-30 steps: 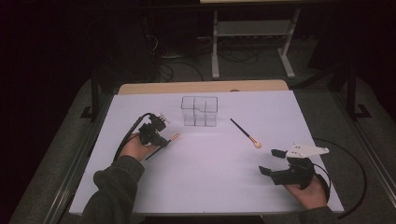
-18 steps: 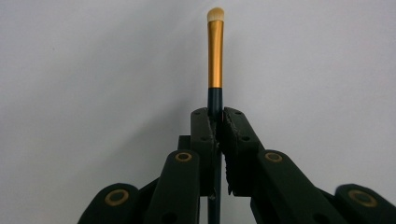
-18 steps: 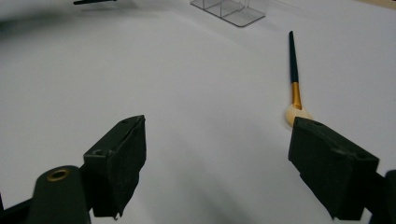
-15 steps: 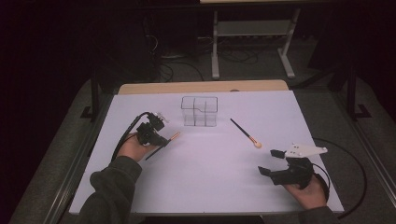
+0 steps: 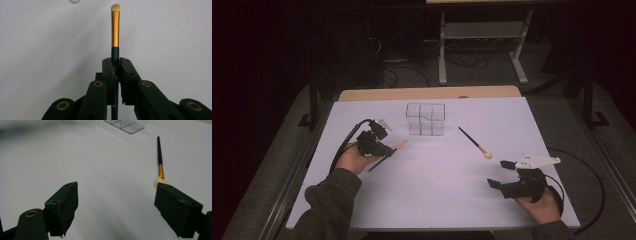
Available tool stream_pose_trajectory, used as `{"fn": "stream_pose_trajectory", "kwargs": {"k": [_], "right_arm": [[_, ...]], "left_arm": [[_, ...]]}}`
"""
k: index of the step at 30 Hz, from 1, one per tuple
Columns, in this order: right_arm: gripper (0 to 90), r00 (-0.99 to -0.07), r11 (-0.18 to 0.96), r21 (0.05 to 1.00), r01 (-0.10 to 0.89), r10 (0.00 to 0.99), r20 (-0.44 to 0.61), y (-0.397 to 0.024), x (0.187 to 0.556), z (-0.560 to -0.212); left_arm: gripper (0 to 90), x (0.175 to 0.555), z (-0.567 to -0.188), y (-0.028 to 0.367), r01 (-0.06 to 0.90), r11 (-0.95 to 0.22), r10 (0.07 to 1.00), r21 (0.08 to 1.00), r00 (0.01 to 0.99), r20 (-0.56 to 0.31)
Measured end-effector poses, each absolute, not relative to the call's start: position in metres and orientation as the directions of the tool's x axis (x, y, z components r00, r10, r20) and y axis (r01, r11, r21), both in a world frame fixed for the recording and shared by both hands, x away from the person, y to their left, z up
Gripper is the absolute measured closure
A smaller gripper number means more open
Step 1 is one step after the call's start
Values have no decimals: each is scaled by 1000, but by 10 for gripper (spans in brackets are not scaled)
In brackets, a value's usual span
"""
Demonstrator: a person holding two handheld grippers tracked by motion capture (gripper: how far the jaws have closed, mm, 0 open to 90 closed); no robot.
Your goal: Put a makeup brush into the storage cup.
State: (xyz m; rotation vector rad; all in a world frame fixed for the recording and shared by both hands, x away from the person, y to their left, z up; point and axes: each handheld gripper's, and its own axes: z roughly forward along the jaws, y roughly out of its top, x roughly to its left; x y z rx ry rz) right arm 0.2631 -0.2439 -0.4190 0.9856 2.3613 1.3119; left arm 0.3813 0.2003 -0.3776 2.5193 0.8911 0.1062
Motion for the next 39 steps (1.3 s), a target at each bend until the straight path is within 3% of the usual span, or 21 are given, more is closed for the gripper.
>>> {"fn": "stream_pose_trajectory", "kwargs": {"k": [39], "right_arm": [[155,-807,401,801,445,568,164,-206,278,-403]], "left_arm": [[832,338,-338,194,432,-669,476,605,874,-98]]}}
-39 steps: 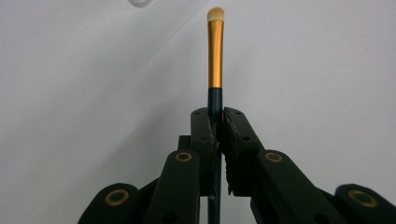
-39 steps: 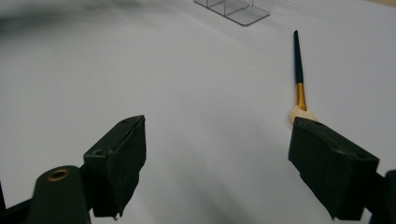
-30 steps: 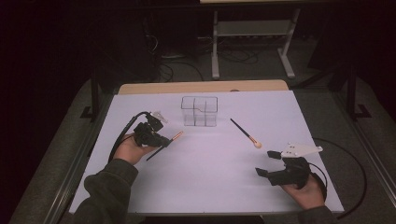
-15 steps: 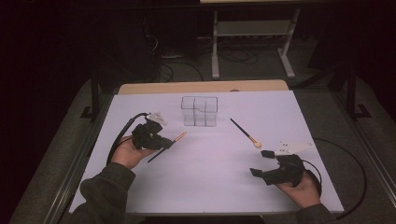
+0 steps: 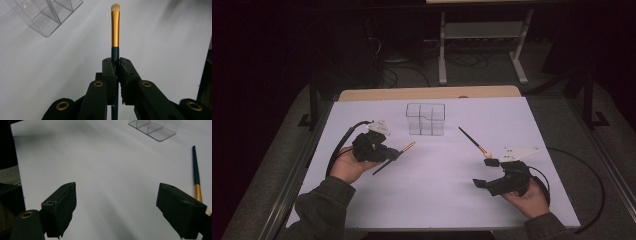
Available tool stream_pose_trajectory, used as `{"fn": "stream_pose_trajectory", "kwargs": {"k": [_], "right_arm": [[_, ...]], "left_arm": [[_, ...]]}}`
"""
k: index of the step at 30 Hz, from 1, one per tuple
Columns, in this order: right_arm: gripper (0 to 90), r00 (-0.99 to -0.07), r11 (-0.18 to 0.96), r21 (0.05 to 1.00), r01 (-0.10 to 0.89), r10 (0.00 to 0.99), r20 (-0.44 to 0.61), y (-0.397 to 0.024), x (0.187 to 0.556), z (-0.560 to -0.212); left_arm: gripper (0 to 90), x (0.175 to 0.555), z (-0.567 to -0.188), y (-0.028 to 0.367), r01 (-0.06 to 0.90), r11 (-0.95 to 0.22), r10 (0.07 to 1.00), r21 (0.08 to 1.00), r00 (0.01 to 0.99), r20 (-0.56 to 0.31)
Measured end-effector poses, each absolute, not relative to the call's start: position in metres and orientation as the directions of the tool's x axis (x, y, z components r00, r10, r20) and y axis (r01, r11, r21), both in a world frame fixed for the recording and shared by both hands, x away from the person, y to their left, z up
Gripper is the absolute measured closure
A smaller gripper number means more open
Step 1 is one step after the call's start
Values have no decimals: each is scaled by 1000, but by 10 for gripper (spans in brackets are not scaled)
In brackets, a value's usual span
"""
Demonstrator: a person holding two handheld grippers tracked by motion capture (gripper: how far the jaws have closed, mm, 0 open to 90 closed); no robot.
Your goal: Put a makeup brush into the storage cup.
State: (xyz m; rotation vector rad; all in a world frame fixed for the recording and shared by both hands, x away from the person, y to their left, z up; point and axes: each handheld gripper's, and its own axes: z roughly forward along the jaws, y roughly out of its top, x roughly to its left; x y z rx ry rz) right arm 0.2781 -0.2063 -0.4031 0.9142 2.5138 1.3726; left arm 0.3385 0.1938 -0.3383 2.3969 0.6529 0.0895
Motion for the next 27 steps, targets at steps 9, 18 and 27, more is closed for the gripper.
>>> {"fn": "stream_pose_trajectory", "kwargs": {"k": [9,18,27], "right_arm": [[149,-834,427,800,421,529,157,-192,284,-389],[147,-855,441,800,408,493,165,-176,290,-381],[147,-878,460,797,391,446,173,-161,294,-375]], "left_arm": [[832,329,-331,191,406,-639,448,653,887,-113],[832,321,-329,186,374,-630,406,680,906,-123],[832,314,-326,184,338,-628,376,701,920,-107]]}}
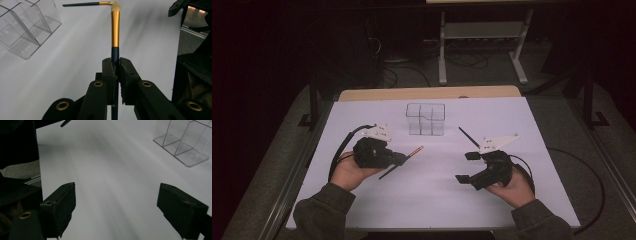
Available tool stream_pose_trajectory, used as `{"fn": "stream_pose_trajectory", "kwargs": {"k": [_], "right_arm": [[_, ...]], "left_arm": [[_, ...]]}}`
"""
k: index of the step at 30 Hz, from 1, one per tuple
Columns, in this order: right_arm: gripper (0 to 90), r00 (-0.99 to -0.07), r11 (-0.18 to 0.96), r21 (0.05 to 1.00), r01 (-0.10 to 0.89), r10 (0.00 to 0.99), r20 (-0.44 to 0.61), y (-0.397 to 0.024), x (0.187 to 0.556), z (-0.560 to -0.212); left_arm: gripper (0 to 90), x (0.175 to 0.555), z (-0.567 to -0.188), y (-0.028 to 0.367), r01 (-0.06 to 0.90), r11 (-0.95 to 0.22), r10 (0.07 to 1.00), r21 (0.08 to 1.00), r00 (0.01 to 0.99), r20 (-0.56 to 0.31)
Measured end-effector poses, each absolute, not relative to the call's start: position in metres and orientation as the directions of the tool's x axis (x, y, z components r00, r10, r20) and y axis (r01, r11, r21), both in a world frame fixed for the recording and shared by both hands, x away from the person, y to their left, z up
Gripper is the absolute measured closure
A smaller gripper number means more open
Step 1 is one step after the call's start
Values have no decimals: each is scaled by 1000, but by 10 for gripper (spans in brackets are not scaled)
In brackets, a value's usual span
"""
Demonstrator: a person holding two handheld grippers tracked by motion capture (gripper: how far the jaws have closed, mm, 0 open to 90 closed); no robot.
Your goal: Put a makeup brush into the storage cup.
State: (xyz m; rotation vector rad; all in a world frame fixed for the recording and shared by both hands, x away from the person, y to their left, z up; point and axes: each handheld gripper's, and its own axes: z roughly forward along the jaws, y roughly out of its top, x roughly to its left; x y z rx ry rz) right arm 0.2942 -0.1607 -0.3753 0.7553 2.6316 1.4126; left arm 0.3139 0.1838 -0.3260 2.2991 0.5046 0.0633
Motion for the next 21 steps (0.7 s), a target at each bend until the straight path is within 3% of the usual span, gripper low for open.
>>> {"fn": "stream_pose_trajectory", "kwargs": {"k": [21], "right_arm": [[159,-917,503,792,345,363,169,-126,310,-352]], "left_arm": [[832,309,-321,186,311,-583,340,750,932,-122]]}}
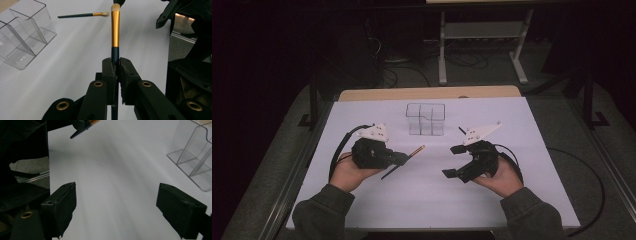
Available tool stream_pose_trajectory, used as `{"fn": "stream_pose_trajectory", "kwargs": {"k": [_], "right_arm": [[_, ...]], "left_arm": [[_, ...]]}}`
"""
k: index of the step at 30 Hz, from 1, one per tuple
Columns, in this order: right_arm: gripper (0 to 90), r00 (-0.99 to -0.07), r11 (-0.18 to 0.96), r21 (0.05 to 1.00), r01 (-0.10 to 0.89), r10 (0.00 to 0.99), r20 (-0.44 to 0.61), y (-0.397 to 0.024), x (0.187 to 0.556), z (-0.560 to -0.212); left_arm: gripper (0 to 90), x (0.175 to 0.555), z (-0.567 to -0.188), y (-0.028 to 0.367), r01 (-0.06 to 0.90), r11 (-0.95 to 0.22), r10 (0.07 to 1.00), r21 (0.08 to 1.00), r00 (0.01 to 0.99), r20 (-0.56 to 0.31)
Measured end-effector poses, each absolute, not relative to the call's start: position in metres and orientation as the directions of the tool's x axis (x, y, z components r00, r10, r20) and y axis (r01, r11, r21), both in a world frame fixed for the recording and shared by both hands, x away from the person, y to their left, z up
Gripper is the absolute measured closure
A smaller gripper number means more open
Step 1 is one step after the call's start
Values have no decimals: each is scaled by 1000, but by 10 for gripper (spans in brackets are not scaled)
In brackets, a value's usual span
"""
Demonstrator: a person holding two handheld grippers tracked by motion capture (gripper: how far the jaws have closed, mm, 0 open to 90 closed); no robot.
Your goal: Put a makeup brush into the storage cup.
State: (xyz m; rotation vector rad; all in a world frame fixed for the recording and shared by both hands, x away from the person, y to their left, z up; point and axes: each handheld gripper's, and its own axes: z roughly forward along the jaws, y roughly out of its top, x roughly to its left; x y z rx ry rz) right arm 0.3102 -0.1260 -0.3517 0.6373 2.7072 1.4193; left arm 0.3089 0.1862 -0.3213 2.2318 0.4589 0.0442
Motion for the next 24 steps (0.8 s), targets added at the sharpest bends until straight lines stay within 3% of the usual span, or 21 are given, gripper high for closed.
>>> {"fn": "stream_pose_trajectory", "kwargs": {"k": [17,24], "right_arm": [[221,-940,539,780,317,286,184,-93,320,-341],[314,-947,540,784,307,253,196,-86,322,-340]], "left_arm": [[832,304,-327,184,293,-570,309,768,942,-130],[832,303,-328,185,284,-566,299,774,946,-128]]}}
